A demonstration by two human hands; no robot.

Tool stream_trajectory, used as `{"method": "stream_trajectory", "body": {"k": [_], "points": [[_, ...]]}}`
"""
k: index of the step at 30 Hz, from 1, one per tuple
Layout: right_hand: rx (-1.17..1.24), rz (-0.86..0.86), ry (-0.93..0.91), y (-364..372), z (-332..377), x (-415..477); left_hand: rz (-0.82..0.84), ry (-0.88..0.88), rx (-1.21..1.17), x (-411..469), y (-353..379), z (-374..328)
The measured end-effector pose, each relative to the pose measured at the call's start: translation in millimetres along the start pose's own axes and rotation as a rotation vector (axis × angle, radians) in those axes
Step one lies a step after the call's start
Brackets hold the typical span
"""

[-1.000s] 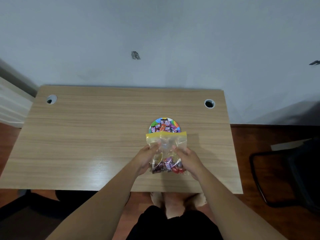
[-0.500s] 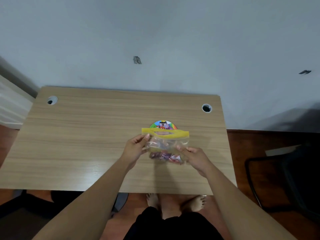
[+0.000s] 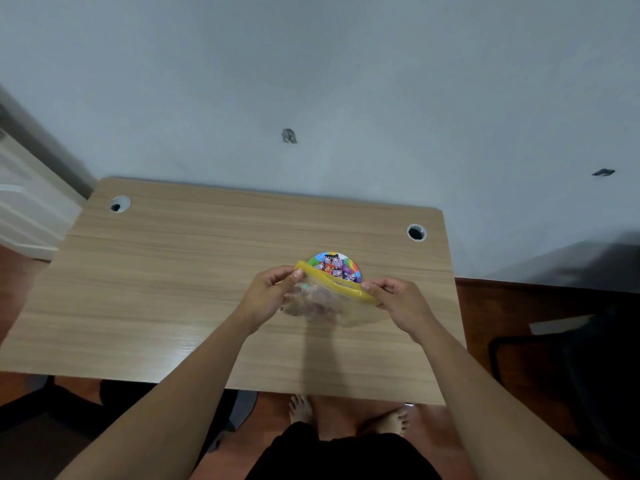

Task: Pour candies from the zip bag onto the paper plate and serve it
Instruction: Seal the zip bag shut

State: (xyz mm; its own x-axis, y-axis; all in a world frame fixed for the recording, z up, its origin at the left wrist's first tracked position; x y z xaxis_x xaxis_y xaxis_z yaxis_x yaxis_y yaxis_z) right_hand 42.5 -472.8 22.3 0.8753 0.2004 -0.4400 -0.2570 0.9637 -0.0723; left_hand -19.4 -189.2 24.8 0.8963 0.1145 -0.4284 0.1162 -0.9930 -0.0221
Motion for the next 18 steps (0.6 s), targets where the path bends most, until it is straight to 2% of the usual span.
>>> {"method": "stream_trajectory", "body": {"k": [13,18], "points": [[-0.344,0.238,-0.140,48.5,29.9,-8.0,-0.044,0.209,0.165,-9.0,-2.8,-21.2],[-0.462,0.208,-0.189,54.5,29.9,-5.0,-0.055,0.264,0.189,-9.2,-7.8,-23.9]]}}
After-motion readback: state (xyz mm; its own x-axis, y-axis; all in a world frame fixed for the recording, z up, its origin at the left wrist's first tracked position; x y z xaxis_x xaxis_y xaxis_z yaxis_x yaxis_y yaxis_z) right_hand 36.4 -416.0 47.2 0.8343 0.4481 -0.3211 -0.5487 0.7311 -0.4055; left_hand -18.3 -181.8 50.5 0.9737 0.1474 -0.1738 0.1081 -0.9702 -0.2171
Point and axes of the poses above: each hand's wrist, its own x-axis towards the middle knuckle, its own y-axis out of the palm, z = x × y, the point moved 5 cm from there along x, towards the middle knuckle, and after that the axes turned 7 degrees about x, right-handed, at the moved point
